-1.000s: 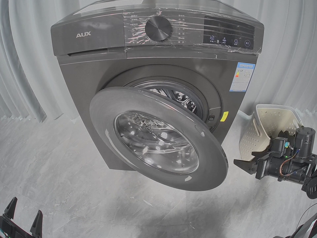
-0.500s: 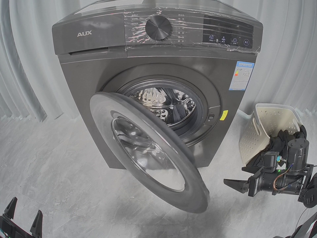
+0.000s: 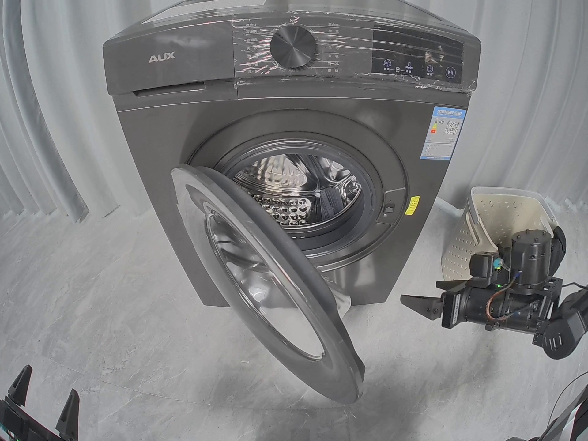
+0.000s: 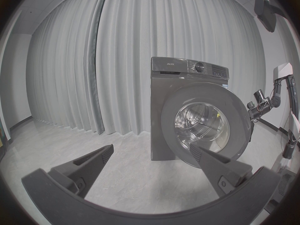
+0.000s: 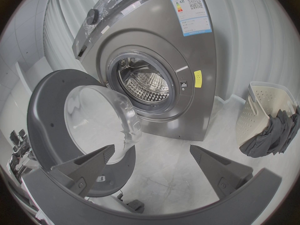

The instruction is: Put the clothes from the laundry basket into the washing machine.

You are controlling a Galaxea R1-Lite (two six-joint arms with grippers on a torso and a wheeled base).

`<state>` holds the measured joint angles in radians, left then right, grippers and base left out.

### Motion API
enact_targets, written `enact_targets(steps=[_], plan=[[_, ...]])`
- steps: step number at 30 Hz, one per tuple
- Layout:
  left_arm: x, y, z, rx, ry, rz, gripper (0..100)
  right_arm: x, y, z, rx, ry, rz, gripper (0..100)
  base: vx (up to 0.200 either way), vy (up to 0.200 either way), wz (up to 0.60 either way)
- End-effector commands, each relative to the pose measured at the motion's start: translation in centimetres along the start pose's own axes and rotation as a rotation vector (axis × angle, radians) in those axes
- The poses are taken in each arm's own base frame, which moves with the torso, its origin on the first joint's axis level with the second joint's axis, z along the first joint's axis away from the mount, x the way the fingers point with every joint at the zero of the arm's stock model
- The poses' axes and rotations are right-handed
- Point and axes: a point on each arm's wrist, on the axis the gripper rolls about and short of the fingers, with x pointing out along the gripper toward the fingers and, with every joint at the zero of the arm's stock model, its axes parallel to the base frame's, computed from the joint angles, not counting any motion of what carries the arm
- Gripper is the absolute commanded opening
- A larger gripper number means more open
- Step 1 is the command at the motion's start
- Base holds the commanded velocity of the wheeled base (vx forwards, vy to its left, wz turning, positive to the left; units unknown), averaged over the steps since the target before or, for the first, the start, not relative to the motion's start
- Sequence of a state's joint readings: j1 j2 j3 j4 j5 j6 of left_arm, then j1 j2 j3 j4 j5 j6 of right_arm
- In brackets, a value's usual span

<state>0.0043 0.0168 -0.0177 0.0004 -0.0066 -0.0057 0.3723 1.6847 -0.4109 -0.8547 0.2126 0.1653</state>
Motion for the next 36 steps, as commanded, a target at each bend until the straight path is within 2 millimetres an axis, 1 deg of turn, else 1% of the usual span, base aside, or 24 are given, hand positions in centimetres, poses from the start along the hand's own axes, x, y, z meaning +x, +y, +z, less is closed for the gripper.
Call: enact_targets(steps=[1,2,5,6,7,9,11,13,14,20,21,22,23,26,30,32,34,36], plan=[[0.0,0.0,-0.5,0.000,-0.001,0.001,100,4.0,-0.9,-0.3,0.021,0.046,-0.035,100,0.000,0.000,0.00],[0.0,0.0,-0.5,0.000,-0.001,0.001,100,5.4,-1.2,-0.4,0.022,0.046,-0.043,100,0.000,0.000,0.00],[0.0,0.0,-0.5,0.000,-0.001,0.001,100,7.2,-1.5,-0.7,0.027,0.043,-0.046,100,0.000,0.000,0.00],[0.0,0.0,-0.5,0.000,0.000,0.001,100,7.2,-1.5,-0.7,0.027,0.043,-0.046,100,0.000,0.000,0.00],[0.0,0.0,-0.5,0.000,0.000,0.001,100,8.3,-1.4,-1.1,0.023,0.044,-0.046,100,0.000,0.000,0.00],[0.0,0.0,-0.5,0.000,-0.001,0.001,100,9.2,-1.3,-1.4,0.018,0.040,-0.051,100,0.000,0.000,0.00],[0.0,0.0,-0.5,0.000,0.000,0.001,100,9.5,-1.2,-1.4,0.012,0.026,-0.048,100,0.000,0.000,0.00],[0.0,0.0,-0.5,0.000,-0.001,0.001,100,10.3,-0.6,-1.4,0.001,0.015,-0.023,100,0.000,0.000,0.00],[0.0,0.0,-0.5,0.000,-0.001,0.001,100,10.4,-0.4,-1.4,-0.001,0.015,-0.018,100,0.000,0.000,0.00],[0.0,0.0,-0.5,0.000,0.000,0.001,100,10.8,2.5,-2.2,-0.010,0.039,0.057,100,0.000,0.000,0.00],[0.0,0.0,-0.5,0.000,0.000,0.001,100,10.8,2.5,-2.2,-0.010,0.039,0.057,100,0.000,0.000,0.00],[0.0,0.0,-0.5,0.000,-0.001,0.001,100,10.9,3.1,-2.3,-0.016,0.043,0.074,100,0.000,0.000,0.00],[0.0,0.0,-0.5,0.000,-0.001,0.001,100,10.8,3.3,-2.4,-0.017,0.045,0.081,100,0.000,0.000,0.00],[0.0,0.0,-0.5,-0.002,-0.001,0.001,100,10.7,3.5,-2.6,-0.021,0.041,0.094,100,0.000,0.000,0.00],[0.0,0.0,-0.5,-0.002,-0.001,0.001,100,10.4,4.3,-2.9,-0.034,0.026,0.128,100,0.000,0.000,0.00],[0.0,0.0,-0.5,0.000,0.000,0.001,100,10.6,4.1,-2.6,-0.032,0.013,0.121,100,0.000,0.000,0.00],[0.0,0.0,-0.5,0.000,-0.001,0.001,100,10.9,4.0,-1.9,-0.030,-0.017,0.116,100,0.000,0.000,0.00],[0.0,0.0,-0.5,-0.002,-0.001,0.001,100,11.1,4.0,-1.7,-0.023,-0.022,0.116,100,0.000,0.000,0.00]])
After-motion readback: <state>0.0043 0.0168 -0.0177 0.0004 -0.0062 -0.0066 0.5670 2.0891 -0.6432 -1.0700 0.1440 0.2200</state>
